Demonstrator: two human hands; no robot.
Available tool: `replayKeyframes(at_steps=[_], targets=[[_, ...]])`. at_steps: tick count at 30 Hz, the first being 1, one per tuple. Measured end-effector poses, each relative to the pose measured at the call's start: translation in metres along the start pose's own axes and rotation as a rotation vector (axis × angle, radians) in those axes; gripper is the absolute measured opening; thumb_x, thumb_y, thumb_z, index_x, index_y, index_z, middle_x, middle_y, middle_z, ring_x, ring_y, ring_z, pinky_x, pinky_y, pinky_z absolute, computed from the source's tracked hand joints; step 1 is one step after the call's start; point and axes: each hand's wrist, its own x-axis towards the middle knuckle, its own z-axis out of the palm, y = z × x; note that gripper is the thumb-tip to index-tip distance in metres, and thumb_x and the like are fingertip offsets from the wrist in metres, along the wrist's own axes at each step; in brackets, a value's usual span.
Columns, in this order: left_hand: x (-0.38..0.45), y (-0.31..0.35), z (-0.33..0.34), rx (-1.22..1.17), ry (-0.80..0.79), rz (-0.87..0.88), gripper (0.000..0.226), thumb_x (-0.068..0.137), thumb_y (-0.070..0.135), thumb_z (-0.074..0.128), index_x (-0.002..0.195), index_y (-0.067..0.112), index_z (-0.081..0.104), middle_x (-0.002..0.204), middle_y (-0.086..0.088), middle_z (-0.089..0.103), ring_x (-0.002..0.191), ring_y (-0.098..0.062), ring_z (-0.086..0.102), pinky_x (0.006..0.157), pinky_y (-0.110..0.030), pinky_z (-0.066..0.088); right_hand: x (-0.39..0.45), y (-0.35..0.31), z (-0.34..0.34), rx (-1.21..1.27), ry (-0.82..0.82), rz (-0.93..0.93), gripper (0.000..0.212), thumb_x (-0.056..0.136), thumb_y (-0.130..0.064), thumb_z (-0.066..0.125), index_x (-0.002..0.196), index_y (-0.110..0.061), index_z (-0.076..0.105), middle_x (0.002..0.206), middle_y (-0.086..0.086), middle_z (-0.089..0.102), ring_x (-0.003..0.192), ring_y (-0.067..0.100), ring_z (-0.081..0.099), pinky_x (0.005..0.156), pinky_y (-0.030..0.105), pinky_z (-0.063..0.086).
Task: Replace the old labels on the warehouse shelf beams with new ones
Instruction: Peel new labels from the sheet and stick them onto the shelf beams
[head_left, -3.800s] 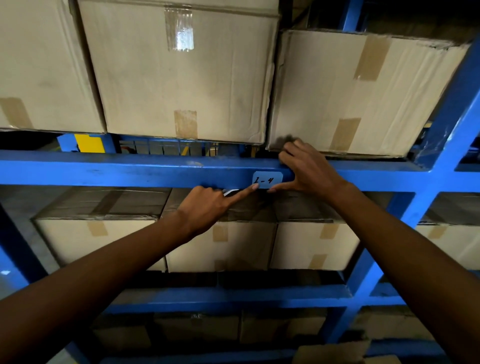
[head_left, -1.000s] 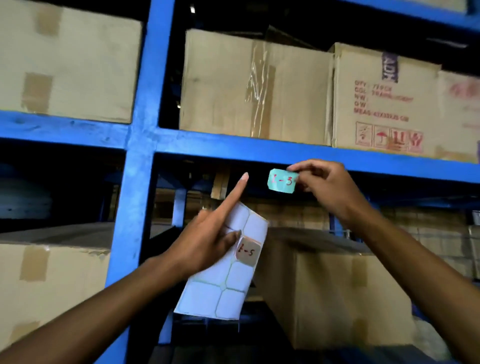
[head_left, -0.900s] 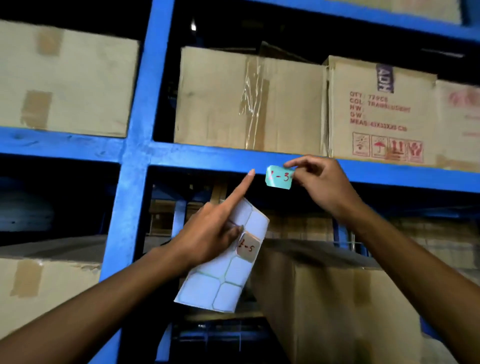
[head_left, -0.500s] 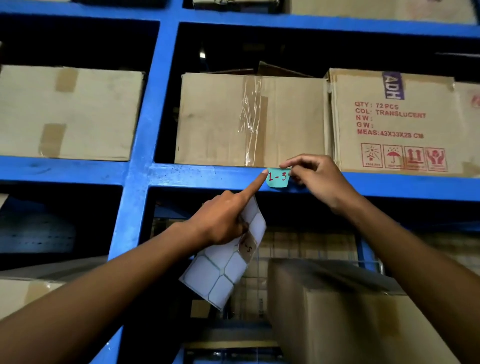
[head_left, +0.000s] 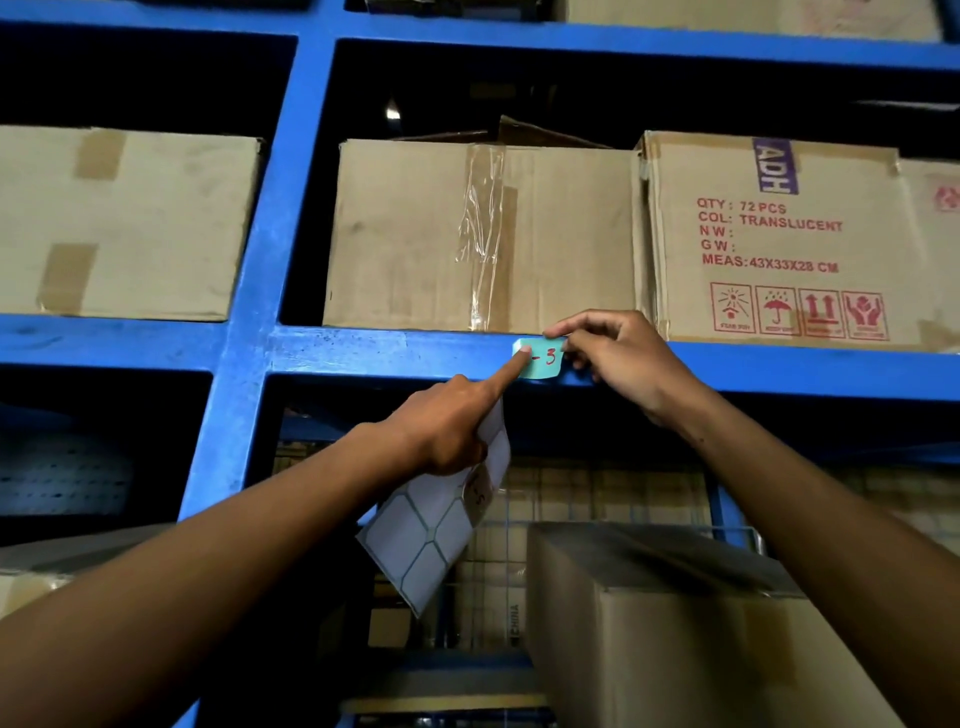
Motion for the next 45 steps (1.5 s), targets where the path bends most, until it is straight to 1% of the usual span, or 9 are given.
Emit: replayKeyframes(at_steps=[6,11,17,22,26,31,38,42,45], targets=[[0.006,0.004,0.004,0.056,-0.047,-0.039,0.102,0.083,0.01,0.059,0.144,0.037,-0.018,0.071,0.0,0.028,0.066,-0.025,0.039,0.063,-0.041,0.04,0.003,0.006,0.0,-0.011,-0.003,0.003,0.027,0.089,-0.007,0.049,0.082,-0.024,0.07,0.077,-0.009,0.067,0.063,0.005,0.052,0.047,0.004,0.041],[0.007,0.003,0.008,0.088,-0.046,-0.043,0.104,0.083,0.009,0.059,0.144,0.036,-0.02,0.079,-0.005,0.035,0.061,-0.022,0.037,0.061,-0.039,0.039,0.007,0.012,-0.001,-0.032,-0.001,-0.016,0.018,0.087,-0.01,0.057,0.088,-0.022,0.071,0.08,-0.005,0.066,0.061,-0.006,0.056,0.05,0.003,0.041],[0.007,0.001,0.015,0.093,-0.02,-0.051,0.105,0.083,0.01,0.059,0.142,0.037,-0.023,0.067,0.0,0.028,0.052,-0.018,0.033,0.057,-0.037,0.035,0.009,0.017,0.0,-0.103,-0.009,-0.05,0.02,0.081,-0.006,0.067,0.099,-0.015,0.068,0.064,-0.006,0.05,0.051,-0.003,0.046,0.061,0.012,0.042],[0.007,0.001,0.02,0.098,0.005,-0.044,0.106,0.082,0.008,0.058,0.141,0.036,-0.026,0.065,0.001,0.028,0.05,-0.015,0.031,0.047,-0.032,0.027,0.01,0.018,0.0,-0.123,0.024,-0.046,0.027,0.081,-0.009,0.068,0.107,-0.013,0.064,0.071,-0.001,0.058,0.068,0.003,0.055,0.064,0.02,0.045],[0.005,0.001,0.021,0.092,0.006,-0.042,0.107,0.082,0.007,0.058,0.141,0.034,-0.027,0.065,0.002,0.027,0.051,-0.015,0.031,0.052,-0.034,0.03,0.009,0.017,0.004,-0.147,0.068,-0.028,0.032,0.079,-0.012,0.071,0.109,-0.013,0.06,0.077,0.002,0.064,0.084,0.011,0.063,0.068,0.025,0.051],[0.003,0.001,0.023,0.089,0.02,-0.021,0.109,0.082,0.006,0.059,0.141,0.032,-0.029,0.065,0.001,0.029,0.051,-0.014,0.033,0.048,-0.03,0.026,0.006,0.015,0.007,-0.19,0.156,-0.005,0.039,0.076,-0.014,0.074,0.112,-0.012,0.057,0.078,0.004,0.069,0.088,0.012,0.065,0.077,0.03,0.054],[0.005,0.001,0.028,0.069,0.026,-0.002,0.111,0.081,0.006,0.06,0.14,0.03,-0.031,0.065,0.003,0.03,0.052,-0.012,0.033,0.05,-0.031,0.028,0.005,0.015,0.009,-0.163,0.211,0.036,0.043,0.074,-0.015,0.076,0.112,-0.011,0.056,0.074,0.001,0.068,0.089,0.013,0.065,0.076,0.03,0.053],[0.004,0.0,0.028,0.062,0.023,0.005,0.111,0.081,0.005,0.06,0.14,0.03,-0.031,0.065,0.003,0.029,0.052,-0.012,0.033,0.053,-0.033,0.03,0.003,0.019,0.01,-0.27,0.261,-0.025,0.029,0.077,-0.017,0.074,0.103,-0.014,0.061,0.069,-0.005,0.065,0.079,0.008,0.063,0.063,0.027,0.052],[0.003,-0.001,0.026,0.062,0.017,0.009,0.11,0.08,0.004,0.059,0.141,0.03,-0.029,0.065,0.002,0.029,0.051,-0.014,0.032,0.055,-0.035,0.032,-0.003,0.027,0.003,-0.372,0.426,-0.08,0.014,0.083,-0.013,0.064,0.096,-0.014,0.067,0.08,0.001,0.065,0.078,0.015,0.059,0.071,0.038,0.054]])
